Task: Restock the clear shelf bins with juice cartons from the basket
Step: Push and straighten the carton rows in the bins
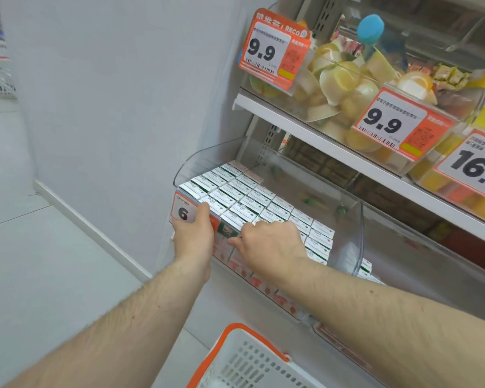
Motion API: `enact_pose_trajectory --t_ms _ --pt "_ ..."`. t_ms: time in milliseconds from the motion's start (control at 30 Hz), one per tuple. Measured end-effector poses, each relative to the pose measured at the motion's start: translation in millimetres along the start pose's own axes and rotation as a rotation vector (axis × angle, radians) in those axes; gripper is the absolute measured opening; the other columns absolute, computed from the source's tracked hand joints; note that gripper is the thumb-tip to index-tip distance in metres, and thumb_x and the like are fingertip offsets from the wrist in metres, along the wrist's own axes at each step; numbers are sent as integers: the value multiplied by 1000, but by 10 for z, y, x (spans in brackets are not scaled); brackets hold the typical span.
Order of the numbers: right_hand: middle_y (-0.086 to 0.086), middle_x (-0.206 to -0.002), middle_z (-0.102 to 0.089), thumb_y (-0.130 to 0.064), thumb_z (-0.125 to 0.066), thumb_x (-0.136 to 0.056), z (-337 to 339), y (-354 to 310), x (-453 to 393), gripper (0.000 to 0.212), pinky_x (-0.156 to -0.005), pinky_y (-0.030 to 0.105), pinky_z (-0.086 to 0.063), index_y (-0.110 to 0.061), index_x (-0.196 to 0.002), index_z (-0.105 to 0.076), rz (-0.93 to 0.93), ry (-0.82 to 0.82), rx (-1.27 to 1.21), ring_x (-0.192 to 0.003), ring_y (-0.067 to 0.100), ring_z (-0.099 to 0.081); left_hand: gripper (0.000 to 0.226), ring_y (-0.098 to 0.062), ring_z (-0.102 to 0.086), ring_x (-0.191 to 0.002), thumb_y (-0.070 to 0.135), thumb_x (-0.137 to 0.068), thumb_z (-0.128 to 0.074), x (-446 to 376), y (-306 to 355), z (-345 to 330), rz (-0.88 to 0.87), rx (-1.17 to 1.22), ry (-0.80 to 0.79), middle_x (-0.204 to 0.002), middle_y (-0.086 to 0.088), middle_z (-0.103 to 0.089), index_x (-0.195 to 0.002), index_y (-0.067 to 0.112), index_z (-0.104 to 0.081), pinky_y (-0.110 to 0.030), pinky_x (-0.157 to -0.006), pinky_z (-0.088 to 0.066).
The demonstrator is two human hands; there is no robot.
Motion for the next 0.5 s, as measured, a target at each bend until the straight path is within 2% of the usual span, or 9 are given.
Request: enact_pose_trajectory --t_ms 67,200,333,400,467,500 --pt "5 -102 -67 -52 -24 -105 14 14 -25 48 -64 33 -32 -15 -103 -55 31 -14 -9 -89 30 -65 45 -23 -59 -89 52 -74 -55 -8 18 -5 -6 60 -16 -101 -2 -68 -105 20 -63 -33 -71 -44" --pt "6 -96 -66 -51 -23 -105 31 52 -86 42 -62 34 -34 -17 -86 -41 55 -53 -9 -71 28 -50 41 -16 -59 -81 43 -80 -56 -18 43 -2 54 133 -55 -99 2 -68 -109 15 -63 -29 -58 -38" --pt "5 -90 -66 -53 -22 -104 64 168 -145 47 -65 34 -40 -17 -81 -42 58 -35 -18 -74 29 -55 12 -8 -57 -49 25 -82 -56 16 122 -46 32 153 -127 -72 3 -63 -86 18 -64 -16 -39 -39" --pt "6 -89 -66 -54 -23 -103 109 271 -186 49 -66 34 -41 -17 -81 -45 40 -18 -28 -79 30 -59 19 -9 -62 -55 24 -81 -57 6 150 -63 9 144 -150 -77 0 -66 -95 15 -66 -18 -42 -43" --pt "3 -81 -60 -55 -23 -103 134 367 -243 51 -66 33 -41 -18 -74 -43 21 -10 -33 -73 28 -54 28 -11 -64 -70 24 -82 -56 -7 168 -87 -14 111 -174 -86 1 -67 -106 12 -64 -25 -53 -44" --pt "1 -78 -57 -55 -23 -103 128 409 -272 51 -66 33 -40 -19 -69 -38 16 -9 -35 -71 26 -51 25 -10 -61 -73 22 -83 -55 -3 179 -101 -25 89 -187 -86 3 -65 -104 12 -63 -25 -58 -41"
Point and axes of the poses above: each hand's wrist, its own x-axis away from the middle knuckle, its own z-axis out of the back of the hand, y = z × x, the point moved 4 cm from there along -x, towards the middle knuckle
